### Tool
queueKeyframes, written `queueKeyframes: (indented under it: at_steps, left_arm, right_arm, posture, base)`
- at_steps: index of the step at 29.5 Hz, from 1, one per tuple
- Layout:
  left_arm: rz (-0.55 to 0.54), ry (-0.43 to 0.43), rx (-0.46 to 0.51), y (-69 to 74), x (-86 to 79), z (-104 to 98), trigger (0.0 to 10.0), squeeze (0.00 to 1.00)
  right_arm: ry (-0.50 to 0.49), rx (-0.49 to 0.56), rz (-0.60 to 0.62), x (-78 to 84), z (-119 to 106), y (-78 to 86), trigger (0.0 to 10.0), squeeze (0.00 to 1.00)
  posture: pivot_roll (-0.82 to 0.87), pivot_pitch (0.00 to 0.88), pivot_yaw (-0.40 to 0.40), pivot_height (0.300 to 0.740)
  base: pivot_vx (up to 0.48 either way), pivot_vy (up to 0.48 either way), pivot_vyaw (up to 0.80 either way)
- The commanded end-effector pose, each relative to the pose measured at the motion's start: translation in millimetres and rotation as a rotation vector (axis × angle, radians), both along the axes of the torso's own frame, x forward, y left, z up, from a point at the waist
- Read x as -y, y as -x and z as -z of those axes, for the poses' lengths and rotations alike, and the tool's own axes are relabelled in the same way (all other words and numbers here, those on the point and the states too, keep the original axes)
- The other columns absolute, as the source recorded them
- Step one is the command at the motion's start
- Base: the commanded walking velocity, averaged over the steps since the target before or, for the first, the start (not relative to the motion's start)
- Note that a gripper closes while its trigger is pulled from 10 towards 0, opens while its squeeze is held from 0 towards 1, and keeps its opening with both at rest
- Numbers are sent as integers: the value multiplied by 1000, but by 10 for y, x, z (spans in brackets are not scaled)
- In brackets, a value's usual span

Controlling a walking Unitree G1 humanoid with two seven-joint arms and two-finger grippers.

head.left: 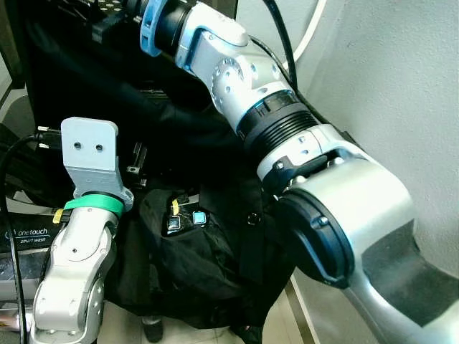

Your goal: Clothes washing

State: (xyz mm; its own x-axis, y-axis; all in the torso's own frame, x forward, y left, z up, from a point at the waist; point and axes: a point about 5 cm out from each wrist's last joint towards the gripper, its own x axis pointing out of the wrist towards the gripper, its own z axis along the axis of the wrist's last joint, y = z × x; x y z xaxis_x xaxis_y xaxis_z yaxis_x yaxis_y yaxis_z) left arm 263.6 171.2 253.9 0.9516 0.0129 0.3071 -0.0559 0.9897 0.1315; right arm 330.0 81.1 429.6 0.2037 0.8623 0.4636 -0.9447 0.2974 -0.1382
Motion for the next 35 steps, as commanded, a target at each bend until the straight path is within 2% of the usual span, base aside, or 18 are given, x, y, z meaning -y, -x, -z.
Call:
queueKeyframes:
  at_steps: [1,3,4,6,10,11,14,18,19,24,25,34,35]
  left_arm:
    - [5,-2,-10,-13,11,20,10000,0]
    - [5,-2,-11,-15,10,20,10000,0]
    - [4,-2,-11,-16,9,21,10000,0]
    - [4,-2,-11,-16,8,22,10000,0]
    - [7,-2,-12,-37,9,22,10000,0]
    - [7,-2,-12,-43,11,21,10000,0]
    - [6,1,-3,-70,4,9,10000,0]
    - [5,3,0,-80,3,3,10000,0]
    - [4,5,0,-85,1,5,10000,0]
    - [4,6,0,-93,3,7,10000,0]
    - [3,7,5,-105,0,1,10000,0]
    - [-4,-3,22,-147,-31,-39,10000,0]
    - [-11,-13,18,-149,-52,-39,10000,0]
  right_arm:
    - [4,5,-127,-405,-55,332,10000,1000]
    - [-13,-12,-79,-362,-67,280,10000,1000]
    - [-37,-11,-62,-334,-93,265,10000,0]
    - [-55,-10,-54,-315,-112,257,10000,0]
    - [-144,-104,-104,-244,-108,201,10000,0]
    - [-154,-121,-103,-231,-89,181,0,0]
    - [-174,-171,-134,-224,32,139,0,0]
    - [-165,-173,-132,-233,75,133,0,0]
    - [-150,-155,-120,-243,104,132,10000,0]
    - [-142,-142,-112,-243,128,128,10000,0]
    - [-140,-123,-109,-230,141,123,10000,1000]
    - [-136,-59,-125,-179,93,134,10000,1000]
    - [9,-6,-137,-218,157,150,10000,1000]
  posture:
    - [168,49,-43,740]
    - [168,49,-43,740]
    - [164,50,-39,740]
    - [164,50,-39,740]
    - [160,45,-33,740]
    - [160,45,-33,740]
    - [159,41,-34,740]
    - [157,38,-35,740]
    - [156,34,-35,740]
    - [157,25,-35,740]
    - [161,20,-41,740]
    - [168,14,-37,740]
    - [168,15,-33,740]
  base:
    - [0,0,0]
    - [0,0,0]
    - [0,0,0]
    - [0,0,0]
    - [0,0,0]
    - [0,0,0]
    - [0,0,0]
    - [0,0,0]
    - [0,0,0]
    - [0,0,0]
    - [0,0,0]
    - [0,0,0]
    - [0,0,0]
